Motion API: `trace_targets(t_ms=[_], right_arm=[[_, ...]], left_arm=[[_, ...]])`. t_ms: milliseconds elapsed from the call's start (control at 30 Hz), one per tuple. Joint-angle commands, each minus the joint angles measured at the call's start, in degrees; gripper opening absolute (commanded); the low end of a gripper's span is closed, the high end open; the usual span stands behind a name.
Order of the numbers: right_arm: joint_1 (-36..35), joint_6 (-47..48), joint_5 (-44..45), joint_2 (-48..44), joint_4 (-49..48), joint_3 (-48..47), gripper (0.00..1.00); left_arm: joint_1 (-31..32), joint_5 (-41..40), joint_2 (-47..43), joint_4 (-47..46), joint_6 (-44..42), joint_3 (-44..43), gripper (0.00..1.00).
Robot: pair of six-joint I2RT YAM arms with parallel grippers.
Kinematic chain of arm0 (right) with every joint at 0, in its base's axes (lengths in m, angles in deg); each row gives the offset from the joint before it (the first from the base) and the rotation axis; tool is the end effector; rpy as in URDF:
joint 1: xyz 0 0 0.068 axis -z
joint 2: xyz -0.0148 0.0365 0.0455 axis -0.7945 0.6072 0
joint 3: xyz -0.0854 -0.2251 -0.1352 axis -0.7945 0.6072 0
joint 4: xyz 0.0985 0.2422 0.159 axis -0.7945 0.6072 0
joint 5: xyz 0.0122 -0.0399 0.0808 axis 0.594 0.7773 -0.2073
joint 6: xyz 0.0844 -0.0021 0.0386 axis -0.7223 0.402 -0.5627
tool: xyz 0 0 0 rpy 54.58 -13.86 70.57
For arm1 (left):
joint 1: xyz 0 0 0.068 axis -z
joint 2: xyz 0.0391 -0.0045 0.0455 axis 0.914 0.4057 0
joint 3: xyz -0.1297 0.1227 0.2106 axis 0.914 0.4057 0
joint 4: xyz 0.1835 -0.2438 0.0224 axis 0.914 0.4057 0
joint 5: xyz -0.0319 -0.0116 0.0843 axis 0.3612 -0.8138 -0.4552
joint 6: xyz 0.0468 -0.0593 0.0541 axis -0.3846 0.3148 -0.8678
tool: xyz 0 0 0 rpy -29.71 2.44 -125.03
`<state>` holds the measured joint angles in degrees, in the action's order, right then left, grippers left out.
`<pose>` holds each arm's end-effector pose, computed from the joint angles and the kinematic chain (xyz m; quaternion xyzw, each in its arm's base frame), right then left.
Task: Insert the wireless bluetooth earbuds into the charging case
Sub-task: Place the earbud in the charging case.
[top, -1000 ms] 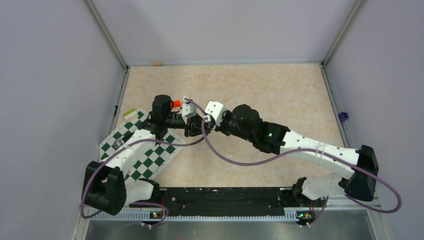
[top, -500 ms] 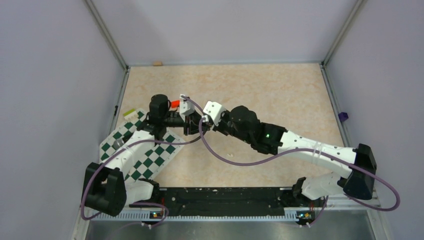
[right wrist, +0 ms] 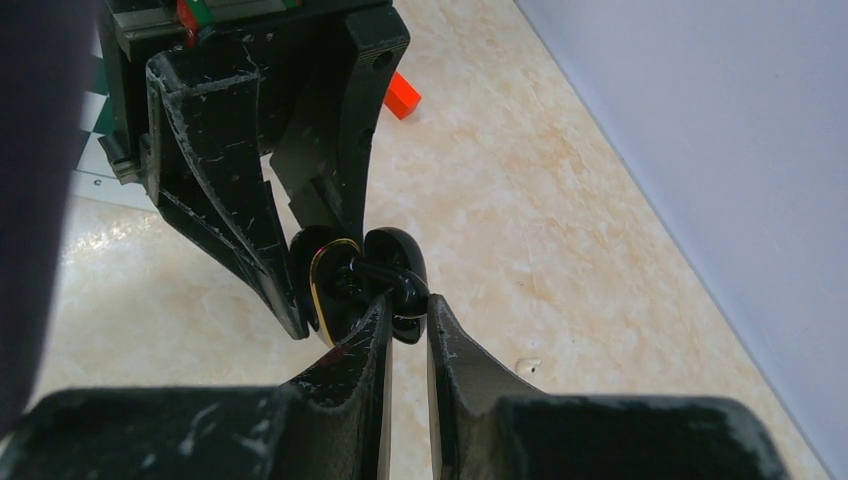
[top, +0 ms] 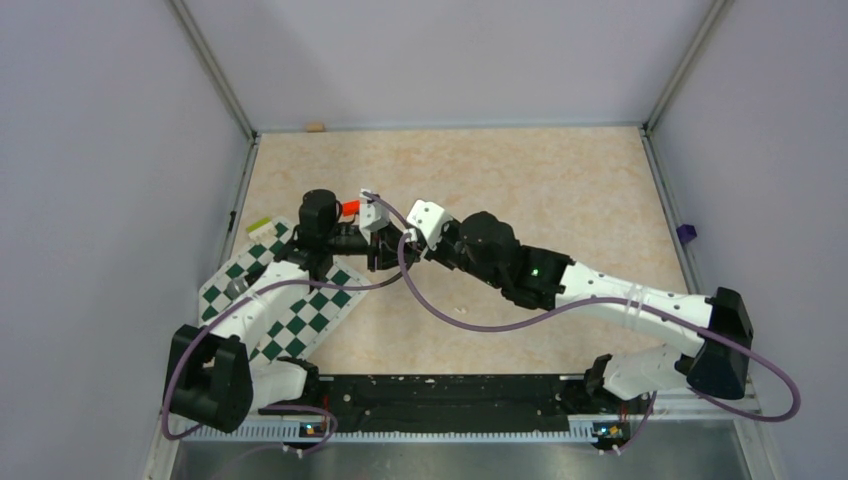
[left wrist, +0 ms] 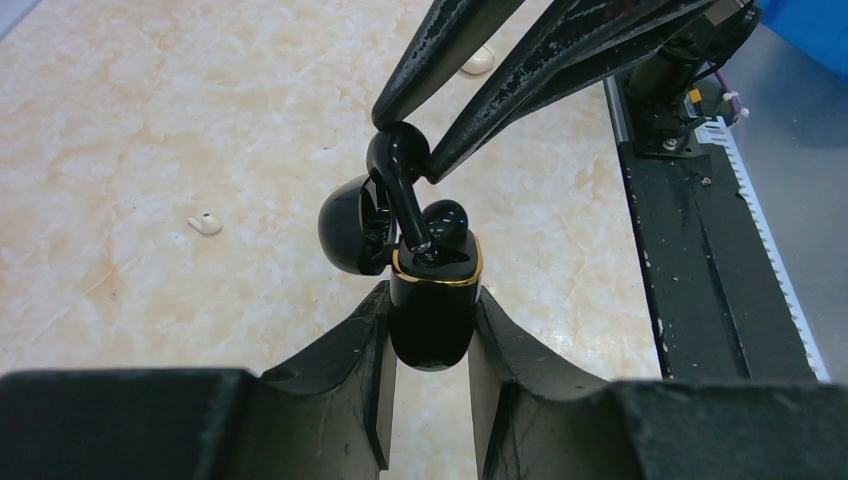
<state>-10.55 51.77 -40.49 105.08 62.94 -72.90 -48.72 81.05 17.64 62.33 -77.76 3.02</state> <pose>0.1972 0.3437 0.3262 -0.4761 0.6446 0.1211 0.5858 0.2743 -0.1669 0.2440 0.5038 0.5569 -0.4632 0.4706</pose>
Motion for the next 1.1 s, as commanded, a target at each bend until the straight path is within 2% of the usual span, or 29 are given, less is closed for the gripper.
trace_targets(t_ms=[0,367,633,867,1067], right_arm=[[-1.11,-0.44,-0.01,0.98,-1.65,-1.3,0.0],[-2.31,-0.24,1.03,2.56,-2.5,-1.06,0.0],[-3.56,-0.55,2.14,3.36,-3.31,-0.92,0.0],[-5.29,-0.18,3.18,4.71,-3.83,-1.16,0.0],[-5.3,-0.29,4.03,3.97,-3.85,-1.62,0.12]], left_arm=[[-0.03,1.13,-1.21,-3.25,0.91,-0.17,0.0],[-0.03,0.94,-1.43,-3.78,1.43,0.16,0.0],[-0.04,-0.86,-0.85,-7.64,5.69,0.84,0.0],[-0.03,-1.08,-1.01,-7.56,5.04,1.27,0.0],[-0.04,-0.97,-1.26,-6.53,3.36,1.58,0.0]])
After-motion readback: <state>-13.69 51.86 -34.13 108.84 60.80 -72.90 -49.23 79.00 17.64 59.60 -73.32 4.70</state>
